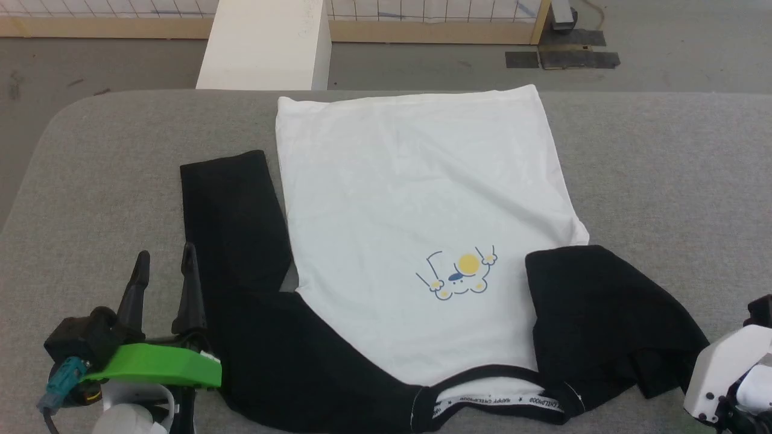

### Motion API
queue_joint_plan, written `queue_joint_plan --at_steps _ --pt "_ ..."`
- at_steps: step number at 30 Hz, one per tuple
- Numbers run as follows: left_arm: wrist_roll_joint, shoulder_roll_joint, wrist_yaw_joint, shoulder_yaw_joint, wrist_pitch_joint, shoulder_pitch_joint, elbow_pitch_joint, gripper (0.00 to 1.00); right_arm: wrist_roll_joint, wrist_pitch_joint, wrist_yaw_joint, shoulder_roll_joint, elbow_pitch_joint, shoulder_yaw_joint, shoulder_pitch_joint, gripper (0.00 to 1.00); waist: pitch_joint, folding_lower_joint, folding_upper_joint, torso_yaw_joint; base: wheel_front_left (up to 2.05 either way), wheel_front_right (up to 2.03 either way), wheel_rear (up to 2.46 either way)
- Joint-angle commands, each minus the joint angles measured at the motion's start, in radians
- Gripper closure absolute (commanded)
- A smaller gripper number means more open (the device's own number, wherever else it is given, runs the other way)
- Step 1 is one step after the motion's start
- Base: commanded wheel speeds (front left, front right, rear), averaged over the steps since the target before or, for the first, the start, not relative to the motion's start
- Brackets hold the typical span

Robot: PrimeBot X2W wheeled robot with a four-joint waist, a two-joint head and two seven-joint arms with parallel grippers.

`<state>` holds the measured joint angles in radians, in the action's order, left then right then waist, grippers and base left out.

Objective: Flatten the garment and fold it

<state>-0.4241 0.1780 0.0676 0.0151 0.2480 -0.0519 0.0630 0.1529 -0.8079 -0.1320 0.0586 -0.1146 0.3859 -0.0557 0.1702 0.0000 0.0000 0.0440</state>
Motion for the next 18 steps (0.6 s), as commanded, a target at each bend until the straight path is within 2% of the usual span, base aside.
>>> queue_joint_plan --at_steps 1,2,7,10,13,14,18 --pt "-0.011 0.007 -0.007 0.000 0.000 -0.014 0.002 0.00 0.014 0.001 0.001 -0.008 -0.031 -0.009 -0.007 0.78 0.001 0.0000 0.0000 -0.001 0.00 0.00 0.00" --pt "-0.012 0.008 -0.007 0.000 0.000 -0.015 0.003 0.00 0.014 0.004 0.001 -0.008 -0.035 -0.008 -0.009 1.00 0.002 0.0000 0.0000 -0.002 0.00 0.00 0.00" --pt "-0.015 0.009 -0.010 -0.004 -0.001 -0.020 0.005 0.00 0.002 0.011 0.001 -0.008 -0.033 0.044 -0.031 1.00 0.003 0.0000 0.0000 -0.008 0.00 0.00 0.00" --pt "-0.016 0.011 -0.011 -0.005 -0.001 -0.022 0.001 0.00 -0.051 0.010 0.001 -0.004 -0.010 0.120 -0.063 1.00 0.008 0.0000 0.0000 -0.015 0.00 0.00 0.00" --pt "-0.015 0.014 -0.012 -0.007 -0.001 -0.026 -0.003 0.00 -0.094 -0.002 0.001 0.021 0.014 0.189 -0.110 1.00 0.014 0.0000 0.0000 -0.017 0.00 0.00 0.00" --pt "-0.017 0.016 -0.010 -0.011 -0.001 -0.031 -0.003 0.00 -0.136 -0.021 0.001 0.058 0.037 0.262 -0.160 1.00 0.019 0.0000 0.0000 -0.015 0.00 0.00 0.00" --pt "-0.021 0.019 -0.007 -0.016 -0.003 -0.038 -0.002 0.00 -0.194 -0.051 0.001 0.094 0.071 0.346 -0.215 1.00 0.025 0.0000 0.0000 -0.007 0.00 0.00 0.00"
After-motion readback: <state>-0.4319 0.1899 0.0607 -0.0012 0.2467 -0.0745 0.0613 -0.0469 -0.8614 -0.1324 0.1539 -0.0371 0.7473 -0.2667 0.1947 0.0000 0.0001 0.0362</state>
